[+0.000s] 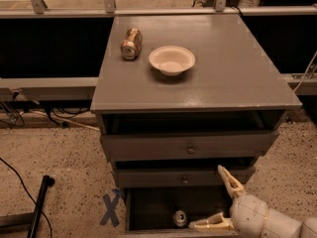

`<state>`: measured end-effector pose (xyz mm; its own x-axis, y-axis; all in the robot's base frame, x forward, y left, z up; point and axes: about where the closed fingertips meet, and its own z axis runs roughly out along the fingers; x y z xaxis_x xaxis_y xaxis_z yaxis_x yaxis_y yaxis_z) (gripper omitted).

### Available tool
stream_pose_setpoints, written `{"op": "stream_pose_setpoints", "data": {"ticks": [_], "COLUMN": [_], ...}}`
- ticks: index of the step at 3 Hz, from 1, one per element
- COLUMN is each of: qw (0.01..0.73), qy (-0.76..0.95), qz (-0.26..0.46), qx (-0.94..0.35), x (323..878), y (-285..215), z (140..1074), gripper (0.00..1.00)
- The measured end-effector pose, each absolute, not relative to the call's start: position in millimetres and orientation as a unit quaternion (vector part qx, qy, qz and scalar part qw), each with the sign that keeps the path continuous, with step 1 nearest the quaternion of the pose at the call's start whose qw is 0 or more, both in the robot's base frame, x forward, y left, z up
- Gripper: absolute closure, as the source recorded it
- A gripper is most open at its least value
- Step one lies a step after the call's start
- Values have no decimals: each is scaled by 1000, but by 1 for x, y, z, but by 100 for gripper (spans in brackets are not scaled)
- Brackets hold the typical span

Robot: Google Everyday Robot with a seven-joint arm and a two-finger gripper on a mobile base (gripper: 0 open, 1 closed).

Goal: Pick 7up can from bottom drawer and place on counter

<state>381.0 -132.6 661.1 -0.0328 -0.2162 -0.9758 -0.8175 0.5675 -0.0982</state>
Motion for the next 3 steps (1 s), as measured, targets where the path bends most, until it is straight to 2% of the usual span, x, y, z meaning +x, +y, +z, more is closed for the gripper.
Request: {"op": "stream_pose_setpoints", "data": {"ticks": [1,3], "qw": [607,616], "qy": [626,618], "qz": [255,266], "qx": [-417,-410], "x": [406,403], "y": [-114,-105], "z": [619,592], "gripper": [0,0]}}
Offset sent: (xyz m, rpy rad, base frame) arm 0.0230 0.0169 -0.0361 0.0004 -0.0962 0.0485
